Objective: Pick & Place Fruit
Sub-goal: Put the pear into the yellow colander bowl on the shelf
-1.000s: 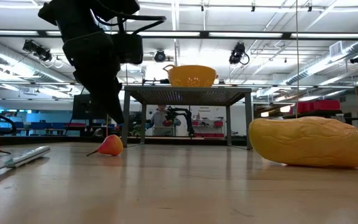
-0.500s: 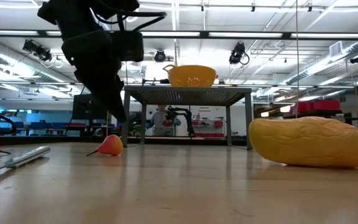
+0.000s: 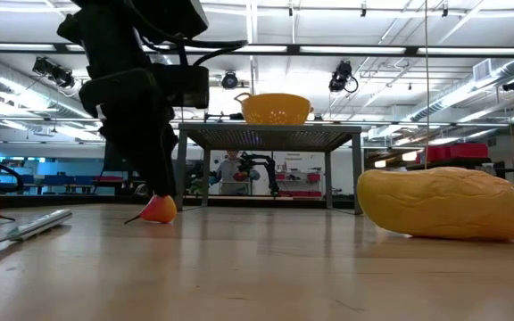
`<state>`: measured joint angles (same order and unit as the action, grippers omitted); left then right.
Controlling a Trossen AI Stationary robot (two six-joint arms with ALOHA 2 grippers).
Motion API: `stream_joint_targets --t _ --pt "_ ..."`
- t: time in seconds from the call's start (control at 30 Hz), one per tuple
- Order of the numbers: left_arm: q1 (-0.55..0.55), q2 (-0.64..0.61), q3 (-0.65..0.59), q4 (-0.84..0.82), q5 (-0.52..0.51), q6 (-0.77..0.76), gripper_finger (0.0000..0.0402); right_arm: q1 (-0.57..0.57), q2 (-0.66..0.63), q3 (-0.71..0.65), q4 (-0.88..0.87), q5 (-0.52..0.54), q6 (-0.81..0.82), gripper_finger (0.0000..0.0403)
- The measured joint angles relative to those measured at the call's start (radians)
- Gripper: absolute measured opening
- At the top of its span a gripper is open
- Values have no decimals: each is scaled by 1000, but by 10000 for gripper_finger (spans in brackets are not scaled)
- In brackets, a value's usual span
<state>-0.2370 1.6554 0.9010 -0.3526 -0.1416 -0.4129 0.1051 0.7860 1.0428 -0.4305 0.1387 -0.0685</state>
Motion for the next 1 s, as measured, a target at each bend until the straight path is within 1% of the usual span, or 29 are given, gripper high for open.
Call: stream_joint_targets --t 0.33,0.5,0.83,0.9,1.0 --pt "0 2 -15 -1 5 21 290 0 0 0 -14 8 0 18" --pt "-8 45 -8 15 30 8 290 0 0 0 -23 19 0 18" --pt "-19 48 -8 -6 4 9 290 0 0 0 -17 26 0 18" --pt "-19 48 -9 -5 4 9 285 0 0 0 -17 27 0 18" --pt "-20 48 -8 -1 9 9 267 0 0 0 -16 27 0 18"
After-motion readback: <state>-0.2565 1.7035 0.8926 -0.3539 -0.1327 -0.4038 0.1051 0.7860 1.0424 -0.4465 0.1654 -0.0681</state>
